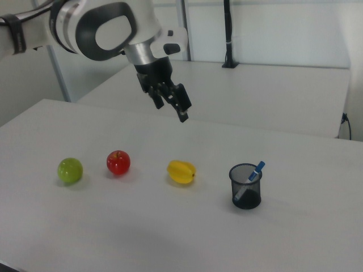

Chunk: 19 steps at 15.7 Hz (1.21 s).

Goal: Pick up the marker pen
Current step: 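Move the gripper over the black mesh pen cup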

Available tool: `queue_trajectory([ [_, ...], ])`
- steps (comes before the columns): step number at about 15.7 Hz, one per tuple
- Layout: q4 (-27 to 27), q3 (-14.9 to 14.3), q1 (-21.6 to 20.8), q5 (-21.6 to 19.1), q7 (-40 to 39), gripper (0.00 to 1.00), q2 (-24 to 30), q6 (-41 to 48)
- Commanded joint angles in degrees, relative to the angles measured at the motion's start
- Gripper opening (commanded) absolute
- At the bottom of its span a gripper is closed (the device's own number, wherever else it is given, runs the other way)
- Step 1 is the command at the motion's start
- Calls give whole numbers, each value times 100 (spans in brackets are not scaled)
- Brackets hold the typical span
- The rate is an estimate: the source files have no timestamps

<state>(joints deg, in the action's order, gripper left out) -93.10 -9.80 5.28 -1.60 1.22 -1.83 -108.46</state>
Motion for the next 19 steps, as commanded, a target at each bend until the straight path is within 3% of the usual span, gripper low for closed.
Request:
queue_trajectory([
  [1, 64, -110, 227, -173, 10, 100, -510, -999],
  [5, 222, -356, 324, -516, -25, 100, -1028, -1853],
  [10, 440, -348, 579, -552, -25, 96, -1713, -2767],
  [13, 915, -330, 702, -552, -25, 86, -2241, -2857],
  [19, 969, -295, 781, -552, -16, 81, -2725, -3199],
])
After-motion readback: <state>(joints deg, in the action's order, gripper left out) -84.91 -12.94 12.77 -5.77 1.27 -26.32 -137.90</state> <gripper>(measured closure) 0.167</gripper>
